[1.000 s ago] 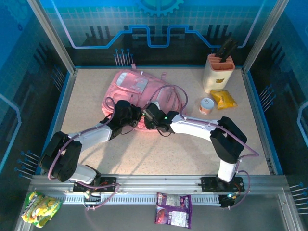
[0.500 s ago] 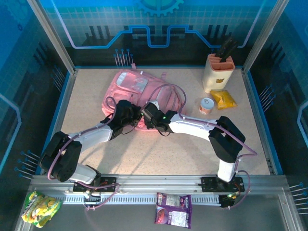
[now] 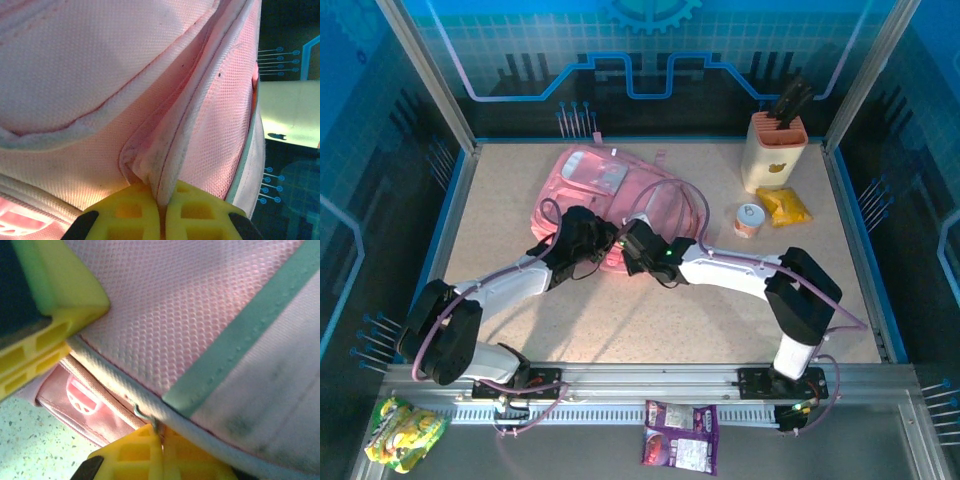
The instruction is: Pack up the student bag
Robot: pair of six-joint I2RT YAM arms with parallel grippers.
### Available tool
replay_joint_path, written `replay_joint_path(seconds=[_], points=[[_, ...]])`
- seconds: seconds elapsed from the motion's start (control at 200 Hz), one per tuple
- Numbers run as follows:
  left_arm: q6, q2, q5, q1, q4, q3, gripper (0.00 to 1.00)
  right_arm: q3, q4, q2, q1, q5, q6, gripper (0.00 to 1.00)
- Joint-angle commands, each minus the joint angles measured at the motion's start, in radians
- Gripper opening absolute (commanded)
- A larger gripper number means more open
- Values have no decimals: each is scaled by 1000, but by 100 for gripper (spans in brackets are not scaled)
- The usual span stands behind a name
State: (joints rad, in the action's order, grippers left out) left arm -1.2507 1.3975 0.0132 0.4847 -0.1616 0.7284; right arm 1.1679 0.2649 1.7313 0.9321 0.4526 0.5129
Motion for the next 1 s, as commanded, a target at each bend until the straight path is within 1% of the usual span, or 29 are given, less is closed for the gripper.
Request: replay_joint_path(seconds=[0.0,0.135,0.33,0.545,0.595,0.64,0.7,0.815,0.845,0.895,0.996], points=[[80,-45,-15,-1,69,25,0,-55,-1,-79,-16,90,-45,0],[97,-66,-10,-20,88,9,0,-109,4,-133,-55,60,-81,0],[143,-102,-8,-33,157,11,0,-140,-4,-176,-123,-7,-147,0],[178,-132,-13,-52,192,8,0,-148,-13,-191,-176,-45,-206,0],[176,-136,-14,-54,204,11,0,-142,-18,-194,-180,-82,-227,0],[171,-141,-21,-54,200,12,0,-141,-28,-200,-170,-118,-234,0],[144,-144,-36,-54,177,6,0,-139,-35,-200,-132,-123,-223,0],[80,-122,-85,-49,111,0,0,-135,-41,-194,-62,-176,-163,0],[67,-116,-92,-47,106,3,0,-141,-63,-194,-47,-198,-156,3],[50,-108,-92,-38,90,3,0,-144,-92,-188,-27,-230,-146,12],[22,-100,-65,-21,93,13,0,-116,-103,-151,-7,-232,-141,18]])
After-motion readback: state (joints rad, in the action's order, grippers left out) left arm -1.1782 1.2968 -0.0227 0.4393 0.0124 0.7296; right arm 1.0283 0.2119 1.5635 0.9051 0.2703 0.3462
